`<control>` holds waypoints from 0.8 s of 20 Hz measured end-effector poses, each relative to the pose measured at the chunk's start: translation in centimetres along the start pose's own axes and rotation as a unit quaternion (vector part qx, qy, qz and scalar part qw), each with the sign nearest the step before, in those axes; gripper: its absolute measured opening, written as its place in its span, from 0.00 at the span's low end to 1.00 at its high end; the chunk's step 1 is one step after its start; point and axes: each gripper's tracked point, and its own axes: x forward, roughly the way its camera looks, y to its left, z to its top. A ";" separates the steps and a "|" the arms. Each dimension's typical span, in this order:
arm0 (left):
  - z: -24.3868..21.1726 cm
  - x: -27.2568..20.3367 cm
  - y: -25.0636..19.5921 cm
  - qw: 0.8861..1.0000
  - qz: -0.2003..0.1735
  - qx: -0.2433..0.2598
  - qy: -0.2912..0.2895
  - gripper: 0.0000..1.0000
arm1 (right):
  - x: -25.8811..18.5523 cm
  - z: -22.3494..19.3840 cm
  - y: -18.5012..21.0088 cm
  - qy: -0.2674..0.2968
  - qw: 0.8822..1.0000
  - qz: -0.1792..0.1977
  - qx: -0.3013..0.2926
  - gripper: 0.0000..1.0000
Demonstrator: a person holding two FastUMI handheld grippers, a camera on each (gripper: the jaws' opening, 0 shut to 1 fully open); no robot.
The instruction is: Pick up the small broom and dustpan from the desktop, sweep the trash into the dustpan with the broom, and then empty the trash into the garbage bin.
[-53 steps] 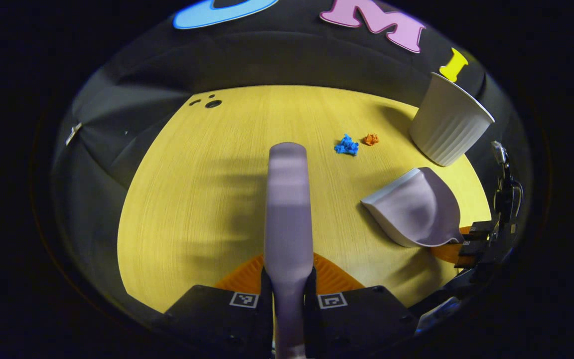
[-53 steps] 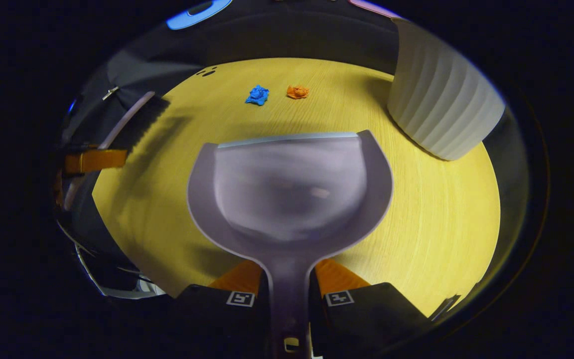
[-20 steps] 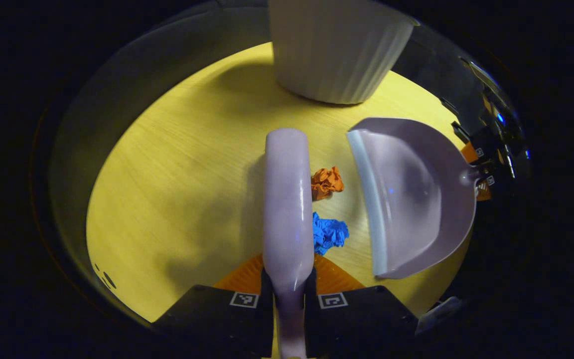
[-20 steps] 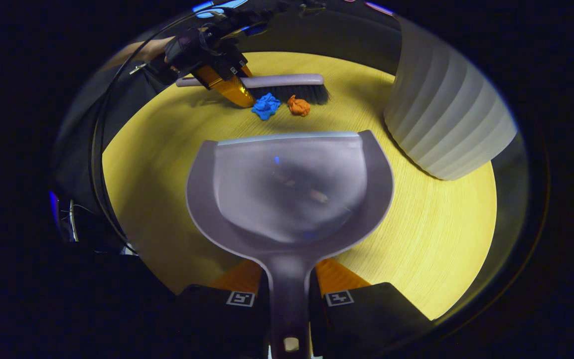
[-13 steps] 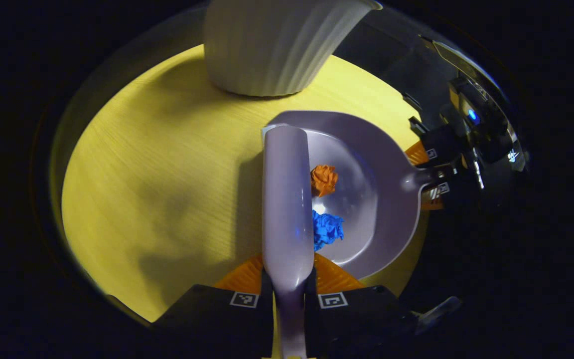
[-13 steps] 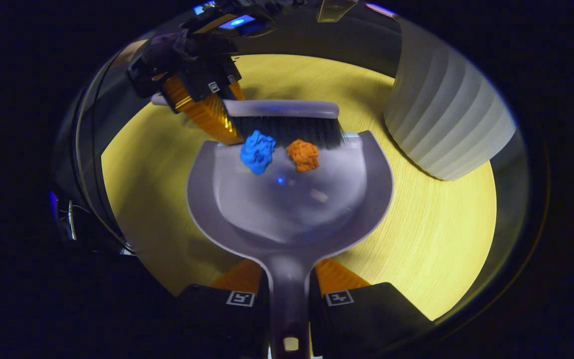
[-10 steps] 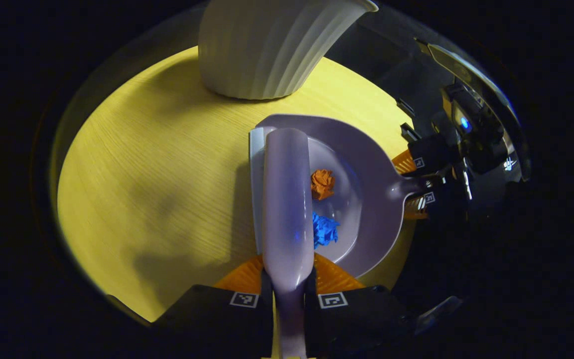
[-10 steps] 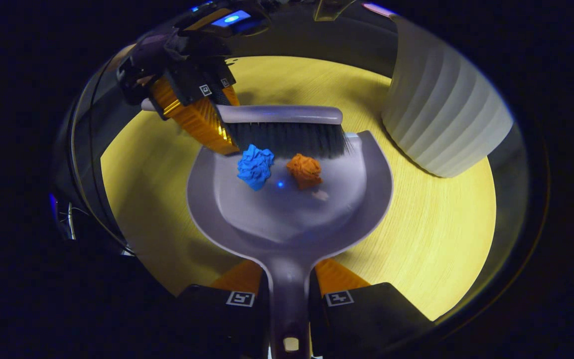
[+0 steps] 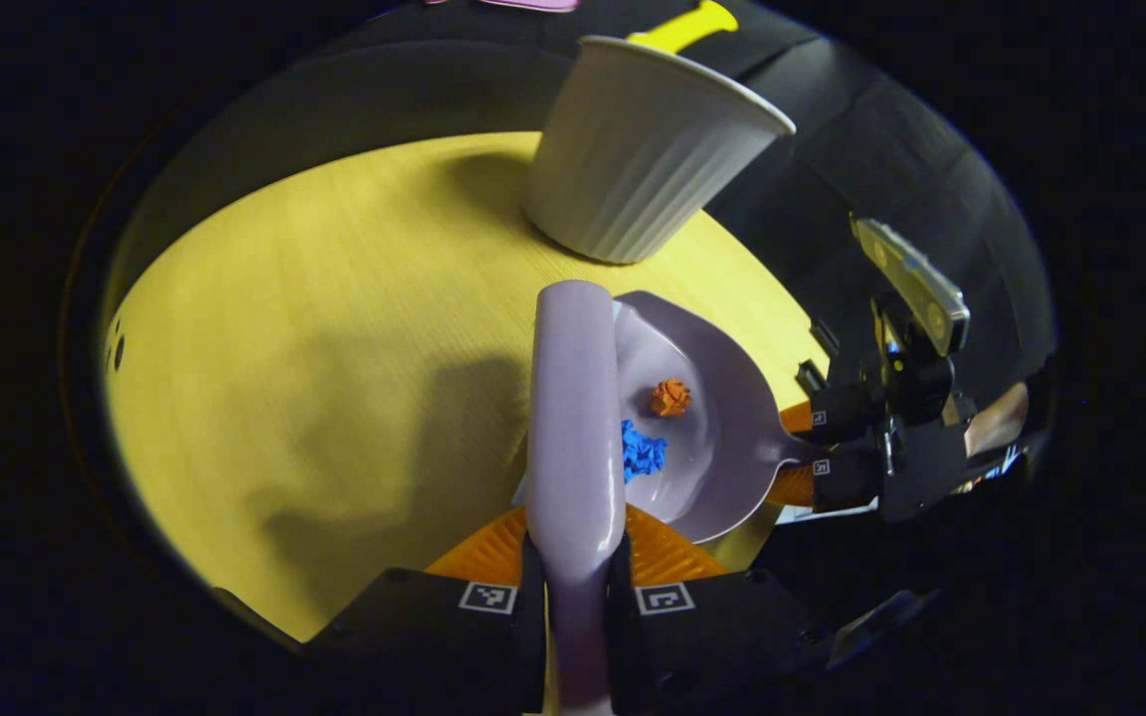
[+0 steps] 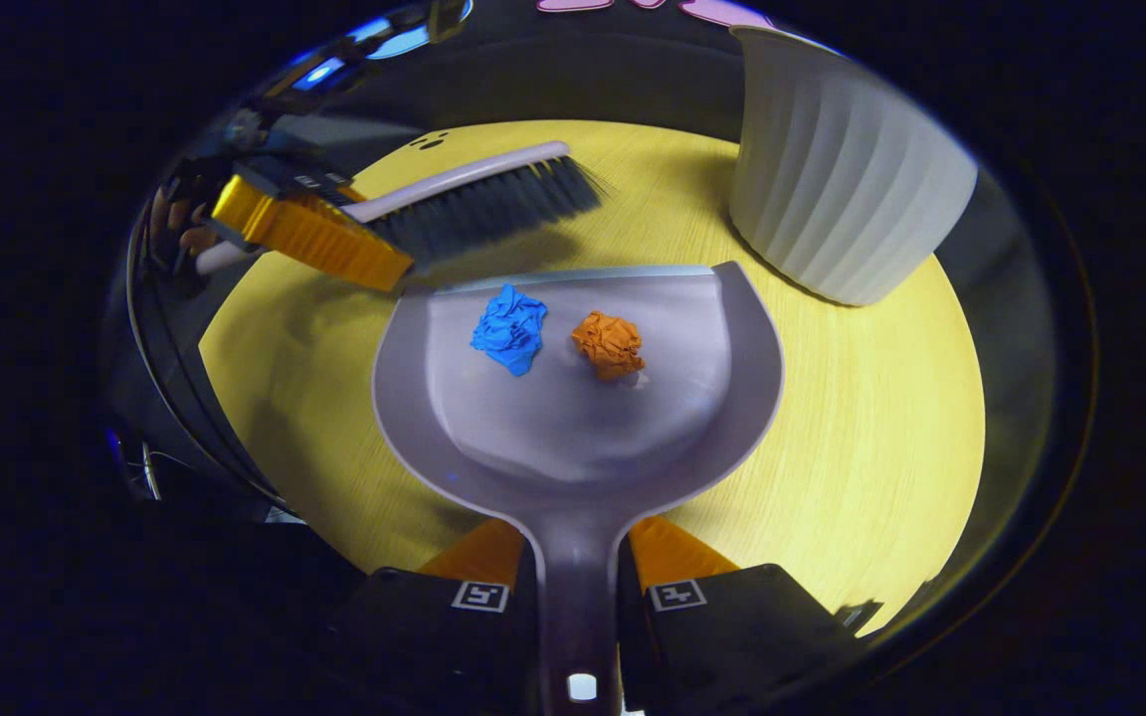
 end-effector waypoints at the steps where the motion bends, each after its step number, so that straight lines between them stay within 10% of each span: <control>1: -0.4 -0.5 0.4 1.000 0.005 -0.011 -0.014 0.29 | -0.3 0.1 0.1 -0.001 1.000 -0.004 0.004 0.36; 16: -13.2 -0.8 6.7 0.978 0.062 -0.147 -0.133 0.27 | -1.4 1.0 0.3 -0.043 0.998 -0.052 0.006 0.36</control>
